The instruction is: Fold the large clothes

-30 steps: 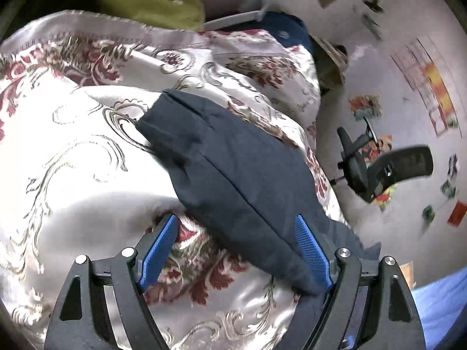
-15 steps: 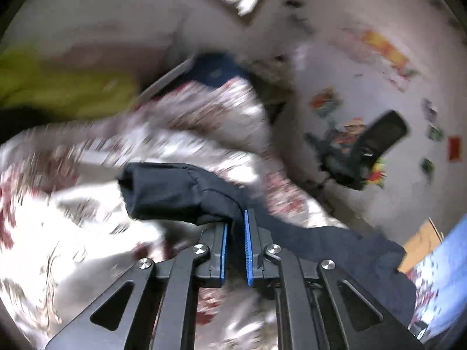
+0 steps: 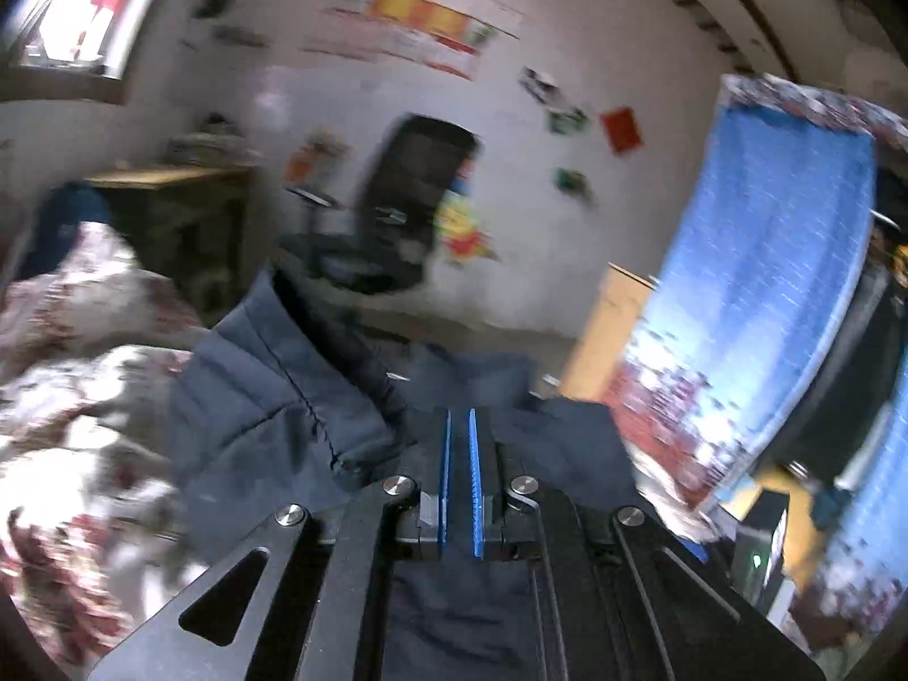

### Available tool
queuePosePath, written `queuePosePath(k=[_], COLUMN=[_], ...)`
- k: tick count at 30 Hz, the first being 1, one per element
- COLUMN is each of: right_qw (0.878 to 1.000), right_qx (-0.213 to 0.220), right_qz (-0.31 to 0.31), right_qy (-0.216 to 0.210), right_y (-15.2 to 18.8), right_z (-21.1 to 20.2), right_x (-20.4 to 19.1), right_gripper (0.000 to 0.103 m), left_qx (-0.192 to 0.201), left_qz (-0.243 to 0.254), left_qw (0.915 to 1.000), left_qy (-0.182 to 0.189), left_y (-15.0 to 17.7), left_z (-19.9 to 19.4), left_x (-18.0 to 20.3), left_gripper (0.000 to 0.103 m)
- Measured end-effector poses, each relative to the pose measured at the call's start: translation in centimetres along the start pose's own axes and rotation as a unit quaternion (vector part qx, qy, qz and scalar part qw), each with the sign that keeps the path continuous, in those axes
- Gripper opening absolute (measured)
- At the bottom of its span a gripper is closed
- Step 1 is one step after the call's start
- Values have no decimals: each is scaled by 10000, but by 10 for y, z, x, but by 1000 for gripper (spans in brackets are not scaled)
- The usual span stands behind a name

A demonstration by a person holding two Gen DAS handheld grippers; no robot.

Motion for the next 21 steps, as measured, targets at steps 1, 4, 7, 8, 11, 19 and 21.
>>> queuePosePath(k=[1,4,7,8,11,19,21], right_qw=[10000,9992,9981,9973,9941,9764,9643], right_qx=[1,-40,-161,-228,-399,-658,-883], right_qz=[91,370,598,676,865,1047,1271], right_qy=[33,137,-56,-178,-516,-1770,-2151], right_y=[1,7,18,23,32,4,-7], right_z=[-5,-14,-16,-14,-4,45,70], right_x=[11,43,61,64,61,1,-22], right_gripper=[93,93,93,93,94,93,93], left_qx=[-115,-470,-788,-891,-1226,-1587,-1617], left_qz=[59,71,-179,-243,-272,-945,-1153], left_qw=[9998,9983,9951,9936,9899,9826,9782], left_qy=[131,330,574,655,662,-214,-601], left_y=[6,29,55,66,81,105,108], left_z=[11,39,53,56,59,56,57], left_x=[16,46,58,58,50,-44,-79], left_gripper=[4,4,4,4,13,63,63])
Point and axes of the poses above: each gripper's, at about its wrist camera, not at the fingertips, and z roughly the way its jaws point, x to its right, y to its underside, the point moved 7 cm from there along z, roughly the way its jaws point, and after that the axes turned 5 degrees about z, right-handed, at the moved point
